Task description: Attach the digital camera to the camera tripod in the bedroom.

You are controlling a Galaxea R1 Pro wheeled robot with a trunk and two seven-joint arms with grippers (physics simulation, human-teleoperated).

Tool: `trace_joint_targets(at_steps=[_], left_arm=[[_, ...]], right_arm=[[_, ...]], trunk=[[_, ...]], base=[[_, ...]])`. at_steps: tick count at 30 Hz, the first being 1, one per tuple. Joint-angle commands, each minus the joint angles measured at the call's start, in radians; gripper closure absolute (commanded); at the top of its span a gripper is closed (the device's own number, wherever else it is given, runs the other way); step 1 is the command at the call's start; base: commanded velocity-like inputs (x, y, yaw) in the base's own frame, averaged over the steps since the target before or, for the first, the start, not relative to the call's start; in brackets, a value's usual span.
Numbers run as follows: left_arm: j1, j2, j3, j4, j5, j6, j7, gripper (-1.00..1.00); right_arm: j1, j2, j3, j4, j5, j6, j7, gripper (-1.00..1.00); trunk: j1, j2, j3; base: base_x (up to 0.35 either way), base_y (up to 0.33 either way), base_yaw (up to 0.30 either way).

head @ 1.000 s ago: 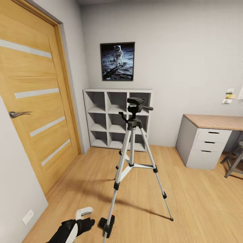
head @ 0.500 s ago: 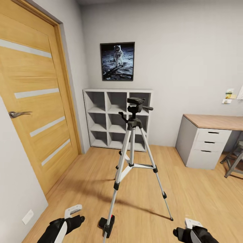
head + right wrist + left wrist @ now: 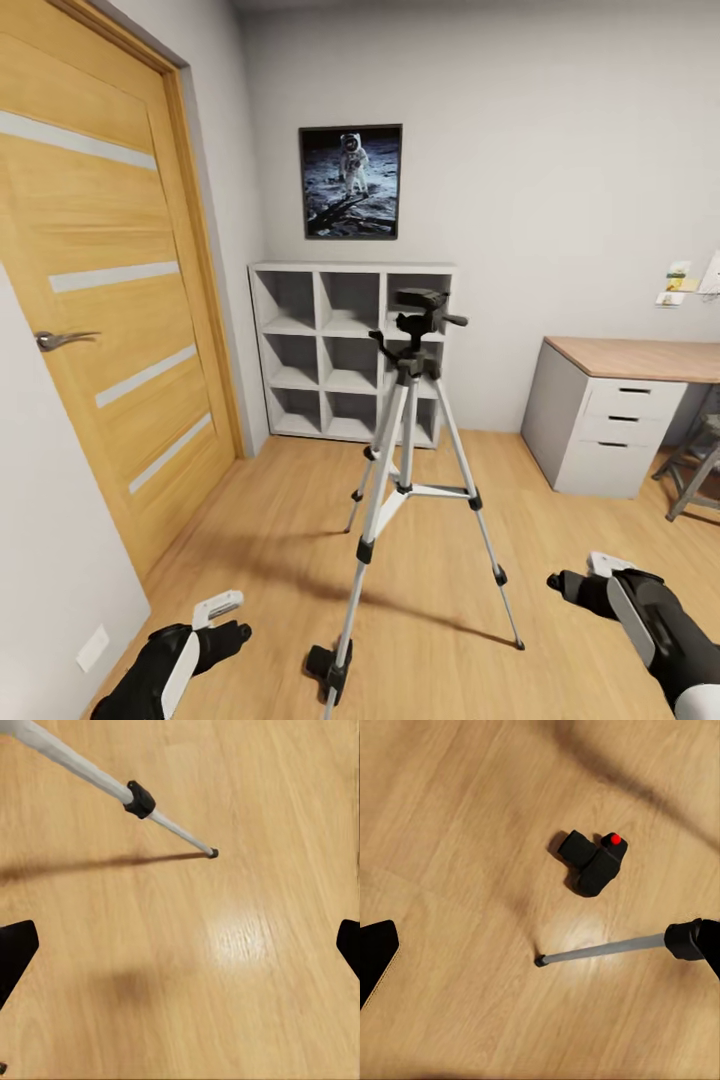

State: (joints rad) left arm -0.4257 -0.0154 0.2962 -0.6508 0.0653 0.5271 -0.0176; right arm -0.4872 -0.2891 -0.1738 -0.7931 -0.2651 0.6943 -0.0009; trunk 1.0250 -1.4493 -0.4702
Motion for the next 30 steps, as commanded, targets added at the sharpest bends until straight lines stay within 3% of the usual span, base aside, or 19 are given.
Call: trace_joint_targets(at_steps=[1, 7, 8, 12, 16, 25, 28, 30], left_arm=[[-0.002, -0.001, 0.005, -0.002, 0.007, 0.008, -0.002, -1.0], [-0.005, -0.002, 0.005, -0.002, 0.007, 0.01, -0.001, -1.0], [-0.006, -0.003, 0.004, -0.002, 0.007, 0.01, 0.0, -1.0], [-0.006, -0.005, 0.001, -0.002, 0.007, 0.01, 0.001, -1.0], [-0.007, -0.016, -0.004, -0.002, 0.007, 0.01, 0.004, -1.0], [-0.007, -0.021, -0.005, -0.003, 0.007, 0.008, 0.005, -1.0], [-0.007, -0.021, -0.005, -0.003, 0.007, 0.008, 0.005, -1.0], [-0.007, -0.021, -0.003, -0.003, 0.006, 0.008, 0.006, -1.0]], right_arm=[[-0.014, -0.003, -0.013, -0.017, -0.003, 0.016, -0.008, -1.0], [-0.05, -0.005, -0.041, -0.074, -0.003, 0.075, -0.053, -1.0], [-0.069, -0.002, -0.051, -0.129, -0.004, 0.117, -0.093, -1.0], [-0.081, 0.0, -0.061, -0.191, -0.006, 0.15, -0.119, -1.0], [-0.094, 0.004, -0.108, -0.28, -0.007, 0.214, -0.139, -1.0], [-0.134, 0.008, -0.128, -0.323, -0.01, 0.239, -0.144, -1.0], [-0.138, 0.021, -0.127, -0.33, -0.009, 0.24, -0.144, -1.0], [-0.14, 0.047, -0.126, -0.34, -0.006, 0.241, -0.146, -1.0]], trunk=[[0.0, -0.001, -0.001], [0.0, -0.001, -0.002], [0.0, -0.001, -0.002], [0.0, -0.001, -0.003], [0.0, -0.001, -0.003], [0.0, -0.001, -0.003], [0.0, -0.001, -0.003], [0.0, -0.001, -0.003]], base=[[0.0, 0.261, -0.1], [0.0, 0.179, -0.143], [0.0, 0.064, -0.217], [0.0, 0.044, -0.232], [0.0, 0.018, -0.252], [0.0, 0.003, -0.163], [0.0, 0.001, -0.035], [0.0, 0.058, -0.016]])
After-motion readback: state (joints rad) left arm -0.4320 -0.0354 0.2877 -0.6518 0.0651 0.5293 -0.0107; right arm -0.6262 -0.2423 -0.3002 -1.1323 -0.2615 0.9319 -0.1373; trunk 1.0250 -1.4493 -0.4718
